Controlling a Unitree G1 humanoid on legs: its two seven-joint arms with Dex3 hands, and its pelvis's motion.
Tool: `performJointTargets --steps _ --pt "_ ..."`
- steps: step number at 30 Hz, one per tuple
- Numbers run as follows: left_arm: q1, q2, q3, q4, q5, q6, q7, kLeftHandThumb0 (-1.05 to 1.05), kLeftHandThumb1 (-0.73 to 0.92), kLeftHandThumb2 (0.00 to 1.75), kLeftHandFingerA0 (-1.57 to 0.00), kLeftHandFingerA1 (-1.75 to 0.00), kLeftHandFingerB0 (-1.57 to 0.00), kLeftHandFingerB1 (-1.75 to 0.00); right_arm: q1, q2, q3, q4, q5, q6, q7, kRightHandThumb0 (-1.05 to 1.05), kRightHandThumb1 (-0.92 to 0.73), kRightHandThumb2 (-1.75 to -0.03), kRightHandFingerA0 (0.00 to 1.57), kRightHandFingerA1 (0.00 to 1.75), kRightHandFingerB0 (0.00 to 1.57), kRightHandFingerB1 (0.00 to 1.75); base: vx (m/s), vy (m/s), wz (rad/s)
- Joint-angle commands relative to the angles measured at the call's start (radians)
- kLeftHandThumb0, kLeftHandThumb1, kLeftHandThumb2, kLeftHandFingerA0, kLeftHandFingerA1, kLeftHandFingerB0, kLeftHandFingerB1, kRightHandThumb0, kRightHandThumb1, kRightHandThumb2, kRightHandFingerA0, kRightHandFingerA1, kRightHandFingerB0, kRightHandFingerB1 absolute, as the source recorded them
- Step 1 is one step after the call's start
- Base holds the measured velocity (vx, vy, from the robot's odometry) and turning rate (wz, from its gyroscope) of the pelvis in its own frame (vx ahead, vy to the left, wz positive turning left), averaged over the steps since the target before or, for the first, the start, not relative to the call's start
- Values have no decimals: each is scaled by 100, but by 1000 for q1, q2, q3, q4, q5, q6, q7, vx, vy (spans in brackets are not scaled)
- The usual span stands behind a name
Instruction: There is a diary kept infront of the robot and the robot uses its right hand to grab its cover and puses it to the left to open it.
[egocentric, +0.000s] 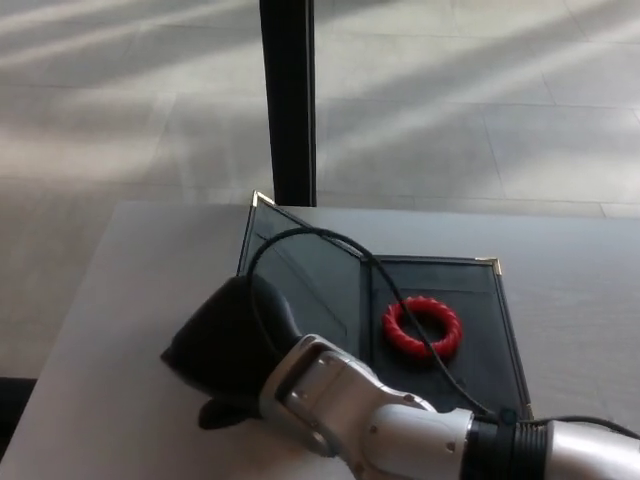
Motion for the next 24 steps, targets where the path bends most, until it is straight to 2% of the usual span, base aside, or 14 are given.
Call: performJointTargets --steps 1,2,3,4,5,7,8,10,11,13,14,15,19,24 --pt "73 22 35 -55 -31 -13 -78 -75 89 118 -22 -76 -18 -67 -67 -100 -652 -775 316 -99 187 -67 -59 -72 77 110 59 90 0 0 17" --pt "76 22 37 -55 -31 -13 -79 -75 89 118 -22 -76 -18 -67 -65 -97 -652 -775 316 -99 190 -67 -59 -72 77 110 59 90 0 0 16" --pt "69 10 43 -39 -23 -48 -37 -66 92 95 -31 -90 -25 -72 -48 -109 -680 -791 337 -109 189 -65 -60 -73 77 111 59 91 0 0 8" --pt "74 7 43 -46 -19 -51 -25 -66 92 96 -26 -85 -21 -66 -18 -142 -746 -827 377 -116 187 -67 -69 -73 82 107 65 91 0 0 0" --pt "78 7 42 -54 -18 -44 -22 -66 92 97 -26 -80 -21 -65 -4 -164 -787 -848 403 -118 195 -64 -67 -73 83 107 64 90 0 0 0" --pt "85 3 37 -65 -9 -42 -11 -66 92 96 -27 -80 -22 -66 37 -246 -916 -916 460 -130 221 -60 -67 -68 82 102 63 85 0 0 0" --pt "85 4 39 -63 -11 -41 -13 -66 92 98 -27 -81 -22 -65 42 -266 -941 -932 467 -127 235 -59 -68 -67 77 98 61 82 0 0 0" --pt "82 9 42 -49 -11 -44 -17 -66 92 98 -27 -81 -22 -65 47 -284 -962 -944 481 -129 250 -59 -68 -67 77 98 61 82 0 0 0" --pt "92 1 40 -65 -9 -43 -9 -67 92 95 -28 -82 -25 -67 66 -320 -1019 -966 512 -138 265 -59 -70 -65 75 92 63 78 0 0 0" --pt "104 2 34 -69 -5 -39 -23 -67 92 97 -25 -79 -20 -64 88 -365 -1088 -988 556 -143 295 -57 -73 -62 75 92 62 74 0 0 0" --pt "109 -2 36 -71 -6 -40 -20 -68 92 96 -25 -82 -21 -65 99 -386 -1115 -1004 552 -131 308 -57 -74 -61 76 87 61 70 0 0 0" --pt "105 -2 40 -70 -3 -36 10 -68 92 95 -33 -85 -26 -67 127 -406 -1160 -1021 556 -132 308 -55 -71 -61 76 78 65 62 0 0 0" --pt "124 0 41 -69 -2 -38 0 -67 92 97 -27 -79 -23 -64 184 -466 -1279 -1036 593 -158 318 -54 -71 -61 76 81 63 59 0 0 0" --pt "125 -2 54 -57 -13 -55 -4 -68 92 94 -32 -87 -24 -68 269 -526 -1496 -1022 674 -169 341 -50 -70 -61 73 77 63 57 0 0 0"
